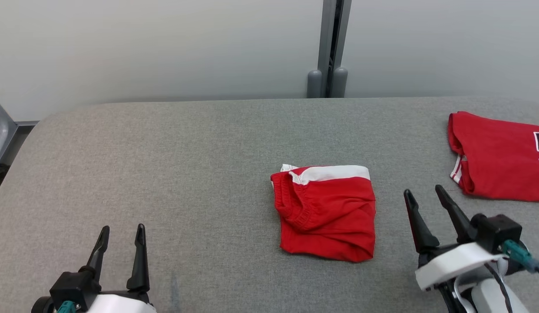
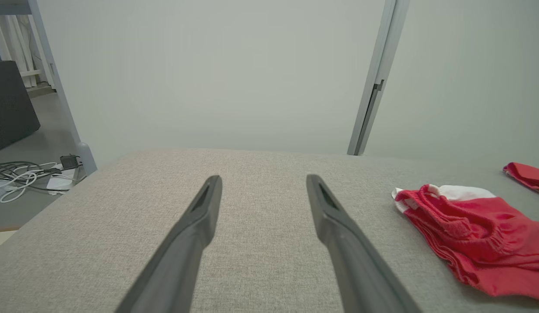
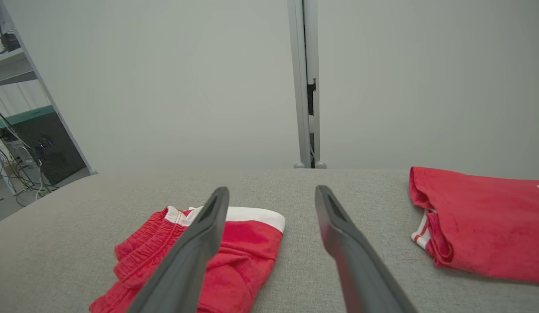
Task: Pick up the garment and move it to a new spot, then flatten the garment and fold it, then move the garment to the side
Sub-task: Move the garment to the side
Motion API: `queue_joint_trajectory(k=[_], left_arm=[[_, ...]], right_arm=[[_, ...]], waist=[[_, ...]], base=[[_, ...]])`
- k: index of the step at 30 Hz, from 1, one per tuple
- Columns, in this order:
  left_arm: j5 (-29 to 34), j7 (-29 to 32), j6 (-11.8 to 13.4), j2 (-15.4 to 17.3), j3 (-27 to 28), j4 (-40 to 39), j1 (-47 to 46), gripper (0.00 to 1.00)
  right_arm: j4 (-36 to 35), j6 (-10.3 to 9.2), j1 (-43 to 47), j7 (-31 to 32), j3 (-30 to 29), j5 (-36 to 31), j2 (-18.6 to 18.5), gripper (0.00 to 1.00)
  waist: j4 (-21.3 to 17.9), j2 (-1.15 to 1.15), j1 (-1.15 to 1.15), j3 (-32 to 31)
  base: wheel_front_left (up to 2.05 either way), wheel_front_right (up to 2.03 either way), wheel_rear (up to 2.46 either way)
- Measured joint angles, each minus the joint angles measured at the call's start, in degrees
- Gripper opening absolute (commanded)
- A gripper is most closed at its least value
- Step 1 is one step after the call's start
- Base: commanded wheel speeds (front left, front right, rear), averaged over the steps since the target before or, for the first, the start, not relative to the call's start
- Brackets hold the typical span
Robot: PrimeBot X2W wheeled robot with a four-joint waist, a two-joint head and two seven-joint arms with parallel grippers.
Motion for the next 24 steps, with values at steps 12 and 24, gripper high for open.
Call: queue_joint_trajectory(k=[12,24], left_arm=[[-1.32,0.00,0.54,0.00,-3.23,0.82,-2.58,1.00],[-1.83,0.00,0.66,0.00,-4.02,1.29,-4.03,1.00]], right_arm=[[18.56,0.00,-14.11,4.00,2.19,0.81,0.08,1.00],[36.05,0.00,-21.87,6.38,4.67,5.35,1.47,1.00]], waist=[[4.54,0.00,0.00,2.67],[6.91,0.00,0.00,4.76]], base=[[0.00,0.00,0.00],[0.00,0.00,0.00]])
